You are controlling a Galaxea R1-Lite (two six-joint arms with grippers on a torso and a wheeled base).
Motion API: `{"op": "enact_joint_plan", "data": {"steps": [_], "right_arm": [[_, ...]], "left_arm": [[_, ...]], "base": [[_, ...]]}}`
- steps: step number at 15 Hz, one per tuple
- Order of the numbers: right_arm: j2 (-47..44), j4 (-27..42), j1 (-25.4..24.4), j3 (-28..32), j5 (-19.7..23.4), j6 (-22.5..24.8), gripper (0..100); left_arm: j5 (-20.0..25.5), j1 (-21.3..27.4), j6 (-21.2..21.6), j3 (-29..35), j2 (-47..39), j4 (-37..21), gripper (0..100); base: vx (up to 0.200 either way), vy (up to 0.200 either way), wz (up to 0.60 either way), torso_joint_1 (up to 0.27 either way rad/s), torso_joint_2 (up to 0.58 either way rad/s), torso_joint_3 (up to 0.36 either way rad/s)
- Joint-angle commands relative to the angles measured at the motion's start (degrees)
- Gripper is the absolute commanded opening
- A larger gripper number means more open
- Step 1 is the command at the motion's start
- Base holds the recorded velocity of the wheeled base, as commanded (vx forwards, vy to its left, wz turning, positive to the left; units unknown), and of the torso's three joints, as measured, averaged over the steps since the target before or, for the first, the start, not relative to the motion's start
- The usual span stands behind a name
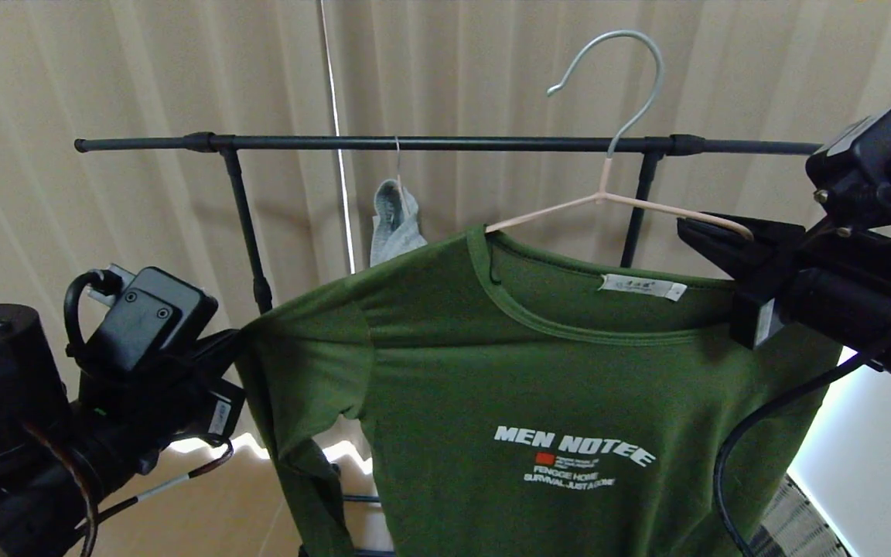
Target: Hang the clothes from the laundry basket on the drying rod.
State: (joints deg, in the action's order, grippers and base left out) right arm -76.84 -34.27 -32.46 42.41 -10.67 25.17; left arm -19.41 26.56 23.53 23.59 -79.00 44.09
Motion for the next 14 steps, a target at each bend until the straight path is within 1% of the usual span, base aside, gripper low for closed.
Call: {"op": "enact_joint_plan", "data": {"steps": [1, 6, 7, 9, 10, 12, 14], "right_arm": [[-0.24, -0.01, 0.38, -0.05, 0.03, 0.05, 0], [-0.15, 0.17, 0.38, 0.04, -0.14, 0.05, 0], [-0.15, 0.25, 0.38, 0.13, -0.23, 0.14, 0], [-0.15, 0.69, 0.56, -0.05, -0.41, 0.14, 0], [-0.15, 1.05, 2.14, -0.31, -0.93, 0.23, 0], [-0.33, 4.47, 8.21, -0.05, -2.08, 0.31, 0], [0.28, 9.04, 13.74, -0.14, -2.60, 0.31, 0]], "left_arm": [[-0.10, -1.08, 0.03, -0.30, -0.02, 0.03, 0], [-0.02, -0.72, 0.55, -0.39, 0.07, 0.03, 0], [-0.02, -0.72, 0.55, -0.30, 0.07, 0.03, 100], [0.34, -0.28, 0.20, -0.30, 1.04, 0.03, 100], [1.57, 0.51, -0.15, -0.56, 2.18, 0.03, 100], [5.26, 0.51, -2.35, -2.14, 6.31, 0.03, 100], [6.66, 0.33, -5.51, -4.08, 9.56, 0.12, 100]], "base": [[0.000, 0.000, 0.00, 0.000, 0.00, 0.000], [0.000, 0.000, 0.00, 0.000, 0.00, 0.000], [0.000, 0.000, 0.00, 0.000, 0.00, 0.000], [0.000, 0.000, 0.00, 0.000, 0.00, 0.000], [0.000, 0.000, 0.00, 0.000, 0.00, 0.000], [0.000, 0.000, 0.00, 0.000, 0.00, 0.000], [0.000, 0.000, 0.00, 0.000, 0.00, 0.000]]}}
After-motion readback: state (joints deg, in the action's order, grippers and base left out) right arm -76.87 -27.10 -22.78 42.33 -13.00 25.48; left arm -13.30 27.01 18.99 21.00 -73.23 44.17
